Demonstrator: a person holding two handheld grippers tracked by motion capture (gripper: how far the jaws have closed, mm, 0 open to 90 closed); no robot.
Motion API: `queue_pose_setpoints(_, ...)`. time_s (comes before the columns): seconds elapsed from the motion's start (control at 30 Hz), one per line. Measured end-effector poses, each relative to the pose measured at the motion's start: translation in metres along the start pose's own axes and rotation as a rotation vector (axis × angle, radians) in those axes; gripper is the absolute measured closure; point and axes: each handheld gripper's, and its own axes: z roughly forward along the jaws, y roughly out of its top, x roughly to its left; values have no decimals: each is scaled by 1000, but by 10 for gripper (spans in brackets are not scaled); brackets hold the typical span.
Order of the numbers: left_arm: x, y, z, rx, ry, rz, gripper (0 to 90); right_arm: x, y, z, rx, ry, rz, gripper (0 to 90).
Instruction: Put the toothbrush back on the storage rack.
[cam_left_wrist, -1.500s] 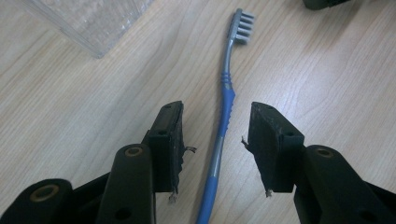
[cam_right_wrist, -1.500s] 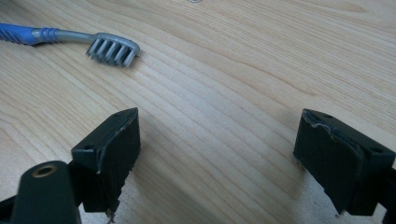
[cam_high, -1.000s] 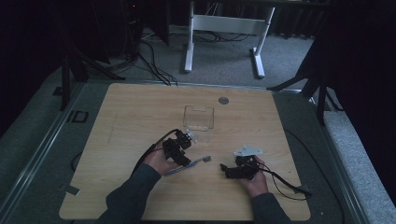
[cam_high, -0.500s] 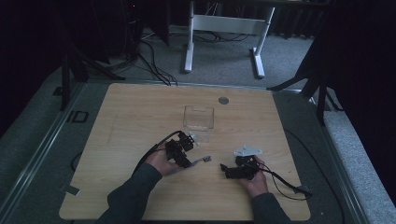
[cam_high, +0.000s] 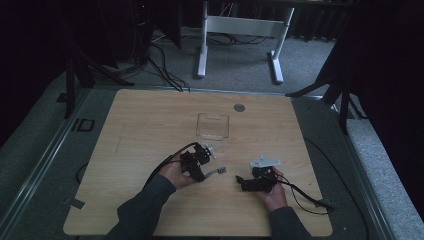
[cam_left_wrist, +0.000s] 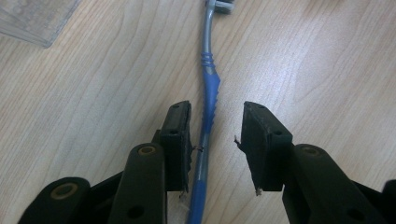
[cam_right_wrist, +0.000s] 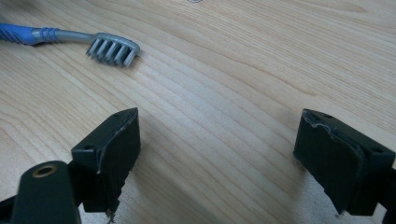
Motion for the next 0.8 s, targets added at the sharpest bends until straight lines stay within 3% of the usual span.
queue_pose_setpoints(0.8, 3, 6, 16, 58, 1, -2, 664, 0, 0, 0, 1, 0, 1, 141)
